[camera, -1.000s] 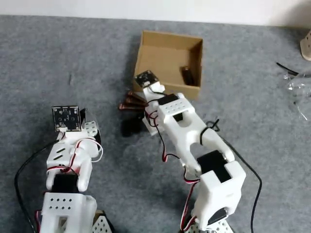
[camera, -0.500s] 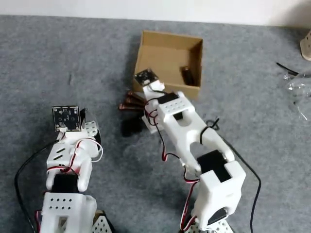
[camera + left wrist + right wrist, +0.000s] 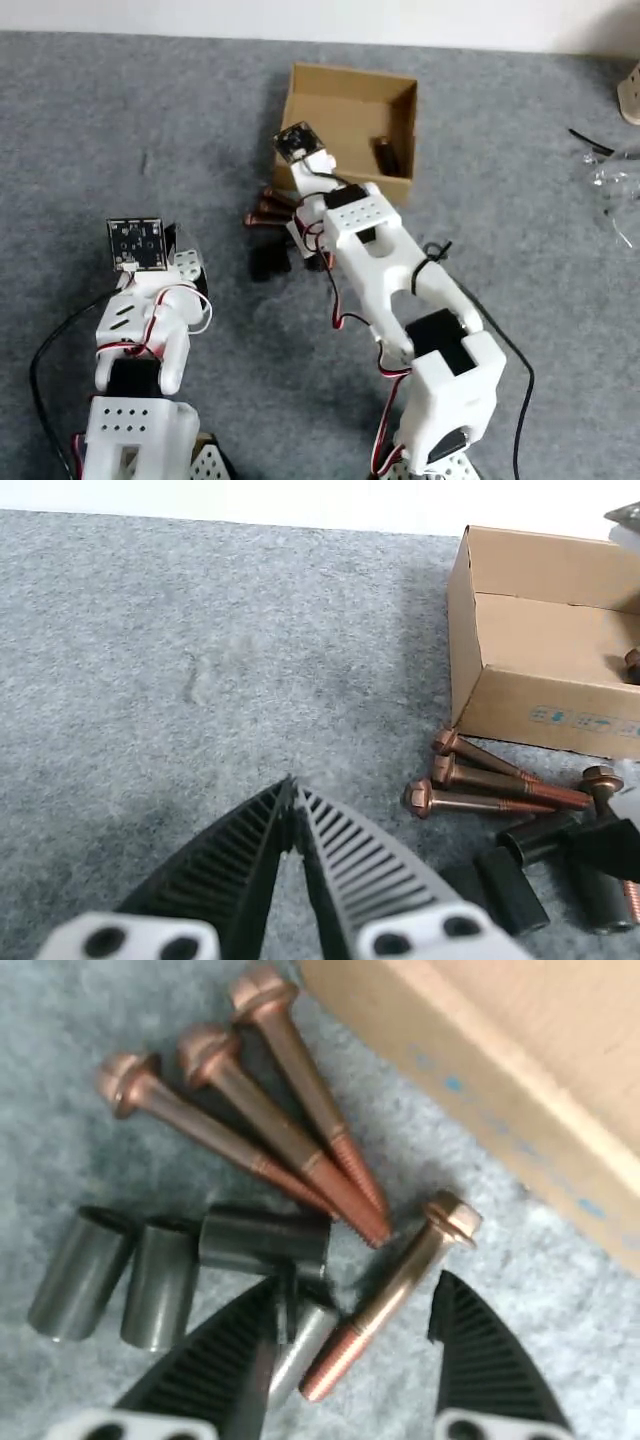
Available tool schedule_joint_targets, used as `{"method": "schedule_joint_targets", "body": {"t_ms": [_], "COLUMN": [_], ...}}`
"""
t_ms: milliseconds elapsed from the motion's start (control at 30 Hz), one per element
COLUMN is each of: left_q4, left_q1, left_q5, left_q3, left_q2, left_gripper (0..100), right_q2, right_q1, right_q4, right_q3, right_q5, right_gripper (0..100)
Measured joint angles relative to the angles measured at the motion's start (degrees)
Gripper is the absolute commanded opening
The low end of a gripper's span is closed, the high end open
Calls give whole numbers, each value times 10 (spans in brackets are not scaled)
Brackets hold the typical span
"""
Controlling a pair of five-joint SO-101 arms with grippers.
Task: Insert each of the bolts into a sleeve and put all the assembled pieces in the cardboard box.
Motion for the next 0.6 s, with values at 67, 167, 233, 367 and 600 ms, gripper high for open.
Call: {"method": "schedule_joint_targets", "body": {"t_ms": [67, 167, 233, 367, 600], "left_q4": [0, 0, 0, 0, 0], "left_q1": [0, 0, 0, 0, 0], "left_q5": [0, 0, 0, 0, 0], "left_q3": [0, 0, 0, 0, 0], "left_q2": [0, 0, 0, 0, 0], "left_gripper": [5, 5, 5, 5, 5], "right_q2": [6, 24, 32, 40, 40], "right_q1": [0, 2, 3, 3, 3], "right_q4": [0, -1, -1, 19, 30], "right_q3": [-1, -7, -13, -27, -29], "right_q5": [9, 18, 18, 20, 7], "right_gripper": [169, 142, 142, 142, 142]}}
